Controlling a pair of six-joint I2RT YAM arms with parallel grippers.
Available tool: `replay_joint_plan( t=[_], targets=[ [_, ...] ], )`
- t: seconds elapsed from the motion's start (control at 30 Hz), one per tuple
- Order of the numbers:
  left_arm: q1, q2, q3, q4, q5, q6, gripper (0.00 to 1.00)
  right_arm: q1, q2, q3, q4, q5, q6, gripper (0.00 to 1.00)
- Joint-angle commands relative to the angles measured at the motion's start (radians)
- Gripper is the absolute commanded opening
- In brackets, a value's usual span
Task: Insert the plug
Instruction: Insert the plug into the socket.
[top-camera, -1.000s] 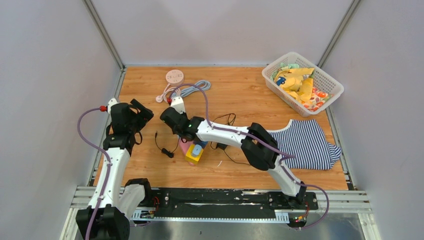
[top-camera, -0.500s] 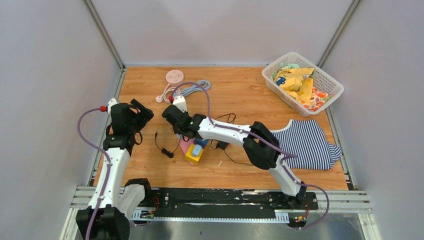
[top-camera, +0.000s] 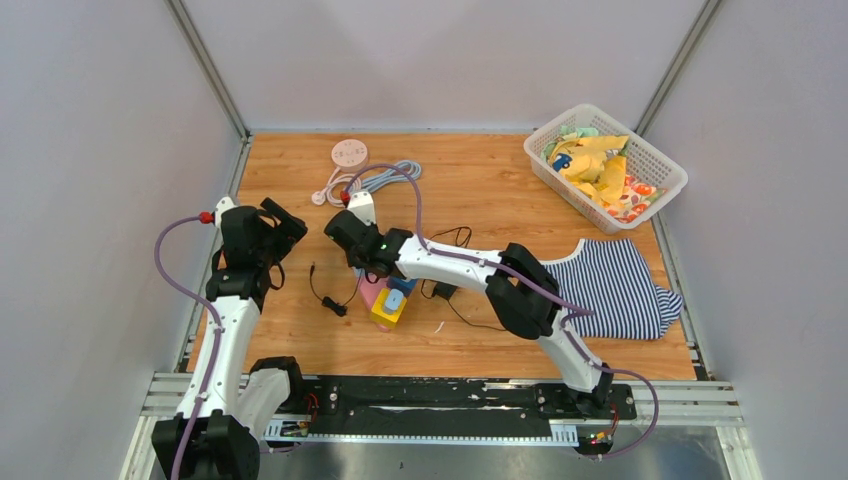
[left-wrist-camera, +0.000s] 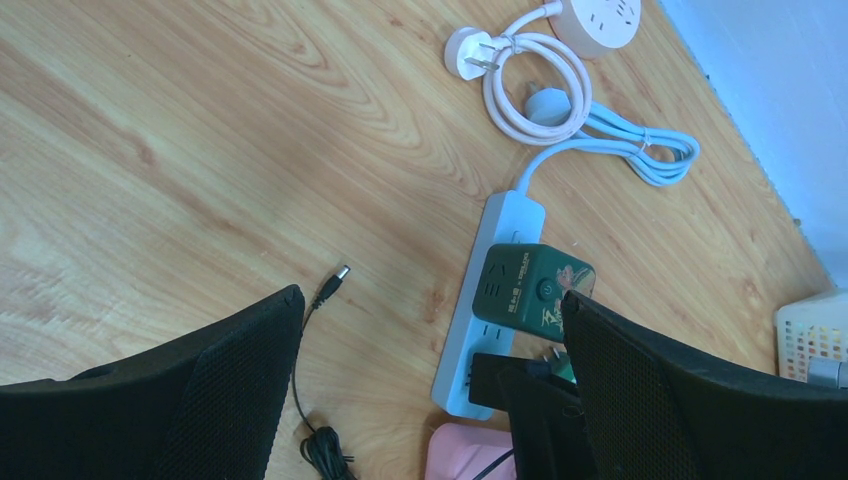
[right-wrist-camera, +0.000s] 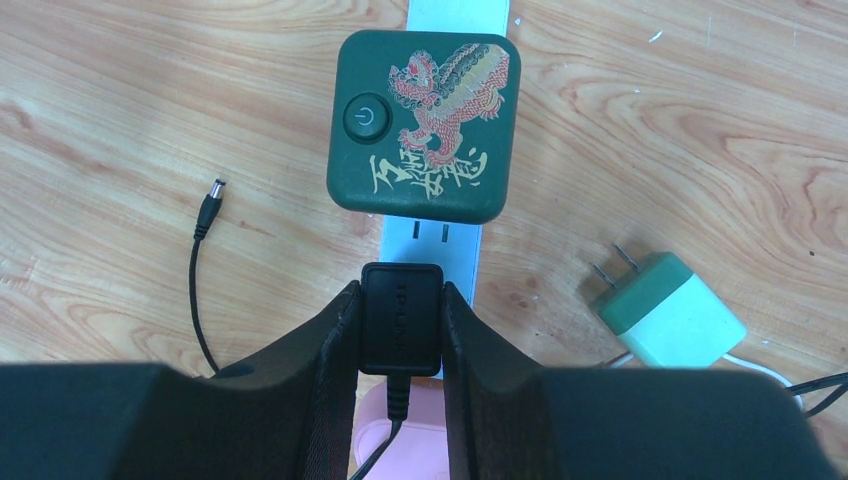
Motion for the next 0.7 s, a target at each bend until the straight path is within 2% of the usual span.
replay_joint_plan(
  t=[0.0, 0.43, 0.67],
  targets=[
    [0.008, -0.013, -0.02, 0.01, -0.006, -0.005, 1.0, 0.036, 0.095, -0.09, -0.182, -0.064, 0.014, 0.0],
    [0.008, -0.014, -0.02, 0.009, -0.011, -0.005, 1.0, 0.042, 0.169, -0.065, -0.288, -0.067, 0.023, 0.0],
    [0.008, -0.017, -0.017, 0.005, -0.017, -0.003, 1.0, 0.012, 0.149, -0.069, -0.264, -0.086, 0.015, 0.0]
  ],
)
